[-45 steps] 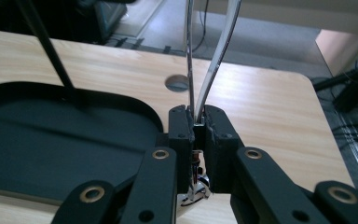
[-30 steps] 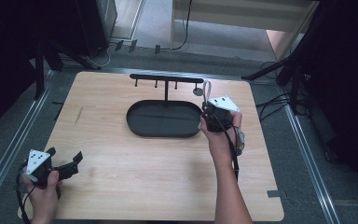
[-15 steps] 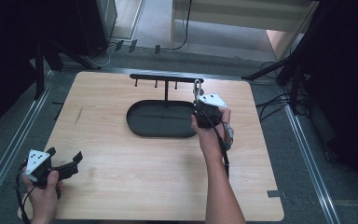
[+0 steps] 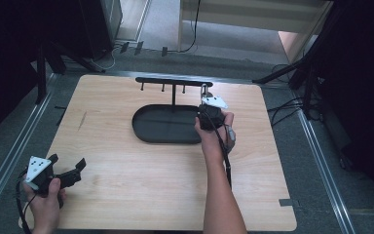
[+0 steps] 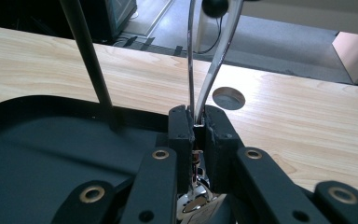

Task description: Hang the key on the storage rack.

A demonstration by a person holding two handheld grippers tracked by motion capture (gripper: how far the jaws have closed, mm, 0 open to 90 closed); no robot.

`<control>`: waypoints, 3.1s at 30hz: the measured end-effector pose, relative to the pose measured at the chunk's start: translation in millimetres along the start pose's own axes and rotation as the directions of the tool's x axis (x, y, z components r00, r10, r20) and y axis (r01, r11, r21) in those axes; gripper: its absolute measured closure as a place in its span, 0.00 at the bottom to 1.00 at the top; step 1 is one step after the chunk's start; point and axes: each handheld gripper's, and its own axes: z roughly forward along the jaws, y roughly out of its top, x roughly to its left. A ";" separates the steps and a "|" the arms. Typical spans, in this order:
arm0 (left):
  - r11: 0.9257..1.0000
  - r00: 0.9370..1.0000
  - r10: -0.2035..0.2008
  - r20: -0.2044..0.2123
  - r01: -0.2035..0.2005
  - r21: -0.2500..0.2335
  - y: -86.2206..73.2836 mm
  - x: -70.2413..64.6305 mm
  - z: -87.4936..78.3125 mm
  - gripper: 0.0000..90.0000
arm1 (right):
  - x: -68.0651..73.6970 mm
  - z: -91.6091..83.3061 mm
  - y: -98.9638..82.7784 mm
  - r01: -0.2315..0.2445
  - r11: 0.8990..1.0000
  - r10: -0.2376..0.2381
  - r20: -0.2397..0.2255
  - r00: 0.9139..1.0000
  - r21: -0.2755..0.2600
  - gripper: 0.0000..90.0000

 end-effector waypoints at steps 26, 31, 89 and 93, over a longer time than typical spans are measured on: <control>1.000 1.000 0.000 0.001 0.000 0.006 0.3 0.2 0.4 0.00 | -20.9 -4.1 -26.5 -0.046 0.997 0.039 -0.107 0.994 -0.060 0.31; 1.000 1.000 0.003 -0.001 -0.003 0.008 0.4 -0.1 0.6 0.00 | -37.5 -17.2 -37.7 -0.055 0.998 0.055 -0.074 0.996 0.004 0.17; 1.000 1.000 0.016 -0.004 -0.016 0.014 0.1 -2.3 0.6 0.00 | -170.5 -116.5 -184.1 -0.194 0.981 0.194 0.072 0.978 0.005 0.00; 1.000 1.000 0.018 -0.004 -0.018 0.015 0.1 -2.4 0.5 0.00 | -178.1 -125.3 -189.7 -0.203 0.979 0.203 0.085 0.975 -0.019 0.00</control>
